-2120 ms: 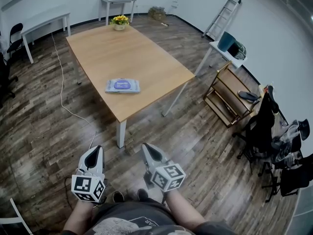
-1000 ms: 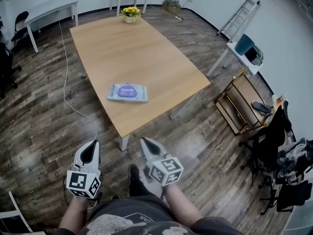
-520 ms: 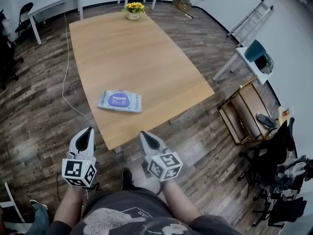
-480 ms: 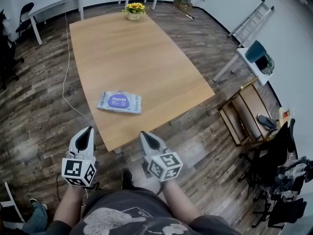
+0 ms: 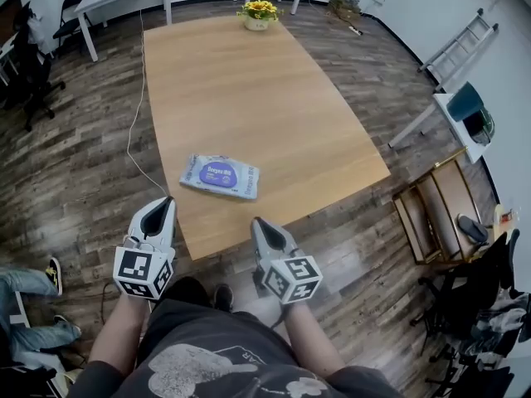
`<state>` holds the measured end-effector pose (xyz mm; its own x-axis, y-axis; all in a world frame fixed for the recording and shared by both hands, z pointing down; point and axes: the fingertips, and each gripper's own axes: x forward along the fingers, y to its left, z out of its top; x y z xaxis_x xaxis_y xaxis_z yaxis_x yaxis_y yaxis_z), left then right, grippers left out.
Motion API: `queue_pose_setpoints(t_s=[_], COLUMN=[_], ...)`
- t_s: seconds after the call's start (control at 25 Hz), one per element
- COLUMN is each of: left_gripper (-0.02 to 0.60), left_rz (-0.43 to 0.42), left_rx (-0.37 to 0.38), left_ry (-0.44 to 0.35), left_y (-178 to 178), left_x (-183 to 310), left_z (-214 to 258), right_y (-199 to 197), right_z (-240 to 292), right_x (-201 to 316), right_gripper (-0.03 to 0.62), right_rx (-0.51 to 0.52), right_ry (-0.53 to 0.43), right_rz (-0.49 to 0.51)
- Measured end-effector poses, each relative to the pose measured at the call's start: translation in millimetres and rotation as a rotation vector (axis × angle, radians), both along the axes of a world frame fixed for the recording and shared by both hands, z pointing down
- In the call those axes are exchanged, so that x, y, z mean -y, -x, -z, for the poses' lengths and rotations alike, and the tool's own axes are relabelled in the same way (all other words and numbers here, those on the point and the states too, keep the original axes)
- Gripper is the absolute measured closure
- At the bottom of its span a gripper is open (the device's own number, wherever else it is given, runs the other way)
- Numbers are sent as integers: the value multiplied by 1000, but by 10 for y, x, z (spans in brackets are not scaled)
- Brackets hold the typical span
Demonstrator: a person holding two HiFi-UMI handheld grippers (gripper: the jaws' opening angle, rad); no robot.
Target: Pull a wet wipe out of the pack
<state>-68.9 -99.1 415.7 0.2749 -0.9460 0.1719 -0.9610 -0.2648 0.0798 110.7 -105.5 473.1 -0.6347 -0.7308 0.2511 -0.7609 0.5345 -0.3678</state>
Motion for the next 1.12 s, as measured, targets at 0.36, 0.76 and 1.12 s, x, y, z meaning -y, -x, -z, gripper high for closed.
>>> queue_pose_setpoints(t_s=[0.36, 0.76, 1.12], left_gripper=[563, 563, 563], left_rz=[-54, -200, -370], left_rx=[-4, 34, 80], left_ry=[78, 208, 384], left_y=[141, 182, -8], left_x=[352, 893, 1042], left_z=[-297, -743, -1299], right_y=[260, 445, 656], right_z=[-39, -158, -379], right_x=[270, 849, 1104], right_gripper=[600, 602, 600], right_rx=[-46, -181, -324], right_ry=[12, 23, 70], right_rz=[-2, -55, -43])
